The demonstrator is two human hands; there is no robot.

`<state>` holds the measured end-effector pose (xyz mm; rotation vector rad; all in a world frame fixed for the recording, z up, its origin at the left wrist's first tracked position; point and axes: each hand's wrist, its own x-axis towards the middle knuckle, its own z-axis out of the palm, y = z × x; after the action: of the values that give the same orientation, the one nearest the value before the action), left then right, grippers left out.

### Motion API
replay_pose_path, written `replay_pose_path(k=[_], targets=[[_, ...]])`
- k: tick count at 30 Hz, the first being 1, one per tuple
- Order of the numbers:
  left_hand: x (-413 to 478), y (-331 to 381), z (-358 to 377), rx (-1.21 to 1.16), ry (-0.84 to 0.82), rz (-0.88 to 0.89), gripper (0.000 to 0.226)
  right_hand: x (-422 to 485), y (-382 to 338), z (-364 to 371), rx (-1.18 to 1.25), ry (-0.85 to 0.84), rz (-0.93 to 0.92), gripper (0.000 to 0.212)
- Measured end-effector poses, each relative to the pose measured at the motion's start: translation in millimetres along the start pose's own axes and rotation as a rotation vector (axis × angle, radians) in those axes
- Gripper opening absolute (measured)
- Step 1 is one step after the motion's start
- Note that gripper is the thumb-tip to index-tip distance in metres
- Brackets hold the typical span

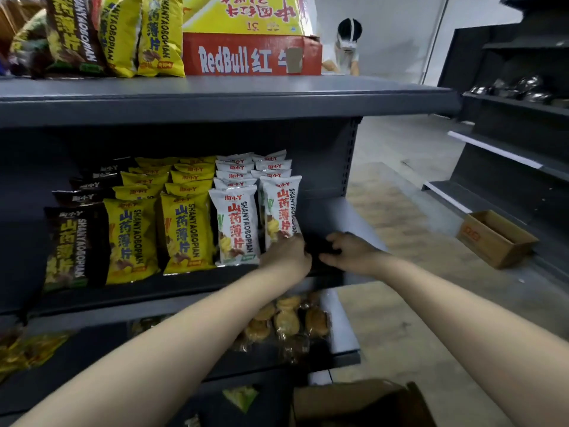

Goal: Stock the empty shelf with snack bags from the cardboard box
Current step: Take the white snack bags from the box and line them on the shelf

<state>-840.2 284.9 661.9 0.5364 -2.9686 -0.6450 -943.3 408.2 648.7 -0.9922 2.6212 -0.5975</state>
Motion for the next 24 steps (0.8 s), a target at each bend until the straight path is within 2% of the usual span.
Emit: replay_pose_path(k=[5, 8, 10, 14, 17, 20, 24], targets=[[-41, 17, 18, -0.076, 0.041, 0.055, 0.027, -56, 11, 8, -0.057, 0.036, 0.041, 0.031], [-66, 27, 41, -0.117, -0.013, 0.074, 0.023, -98, 14, 23, 0.012, 0.081, 0.064, 0.042], [-79, 29, 63, -0.102, -0.090, 0.073, 0.023, -123, 21, 36, 0.015, 0.058, 0.089, 0.042], [-102, 25, 113, -0.102, -0.288, 0.039, 0.021, -152, 51, 72, -0.033, -0.114, 0.179, 0.051], [-118, 18, 148, -0.099, -0.445, 0.006, 0.028, -168, 70, 99, -0.050, -0.191, 0.242, 0.044], [-126, 7, 186, -0.078, -0.574, -0.033, 0.017, -179, 92, 127, -0.046, -0.257, 0.278, 0.039], [-136, -11, 231, -0.024, -0.769, -0.057, 0.020, -188, 123, 166, -0.086, -0.394, 0.331, 0.040]])
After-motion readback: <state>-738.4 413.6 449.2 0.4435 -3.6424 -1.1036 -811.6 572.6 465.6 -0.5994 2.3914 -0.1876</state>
